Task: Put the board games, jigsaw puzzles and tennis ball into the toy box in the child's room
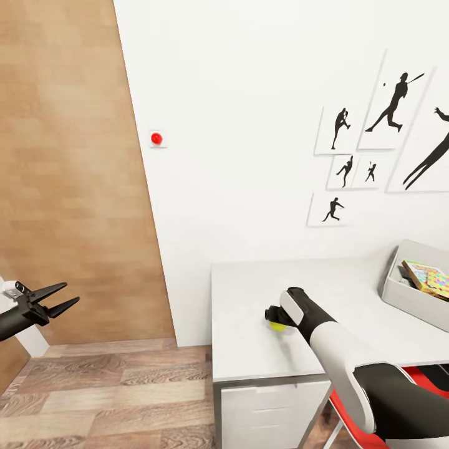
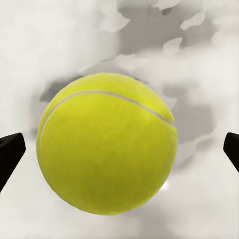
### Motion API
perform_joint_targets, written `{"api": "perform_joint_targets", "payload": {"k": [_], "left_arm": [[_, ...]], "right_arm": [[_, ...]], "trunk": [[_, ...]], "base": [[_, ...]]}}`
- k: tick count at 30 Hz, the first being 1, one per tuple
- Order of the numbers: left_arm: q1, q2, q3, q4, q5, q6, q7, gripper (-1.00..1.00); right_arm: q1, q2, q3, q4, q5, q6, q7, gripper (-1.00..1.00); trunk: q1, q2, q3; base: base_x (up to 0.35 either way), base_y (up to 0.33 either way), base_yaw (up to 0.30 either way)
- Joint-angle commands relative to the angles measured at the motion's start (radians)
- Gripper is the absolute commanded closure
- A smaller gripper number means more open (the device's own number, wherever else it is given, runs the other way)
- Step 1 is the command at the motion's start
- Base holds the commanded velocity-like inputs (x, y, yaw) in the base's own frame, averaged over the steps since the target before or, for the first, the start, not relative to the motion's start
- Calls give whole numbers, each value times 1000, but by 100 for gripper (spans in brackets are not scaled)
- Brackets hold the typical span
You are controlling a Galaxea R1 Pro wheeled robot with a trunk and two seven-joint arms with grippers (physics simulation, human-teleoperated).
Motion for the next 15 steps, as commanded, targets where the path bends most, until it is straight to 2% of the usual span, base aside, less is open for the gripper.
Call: {"api": "perform_joint_targets", "payload": {"k": [1, 8, 15], "left_arm": [[-1, 0, 0, 0, -1, 10, -4, -100], [-1, 0, 0, 0, 0, 10, -4, -100], [-1, 0, 0, 0, 0, 10, -4, -100]], "right_arm": [[-1, -1, 7, -1, -11, 3, -8, -100], [-1, 1, 6, -1, -11, 3, -8, -100], [-1, 1, 8, -1, -11, 2, -8, -100]], "trunk": [[0, -1, -1], [0, -1, -1], [0, -1, -1]], "base": [[15, 0, 0], [8, 0, 0], [85, 18, 0]]}}
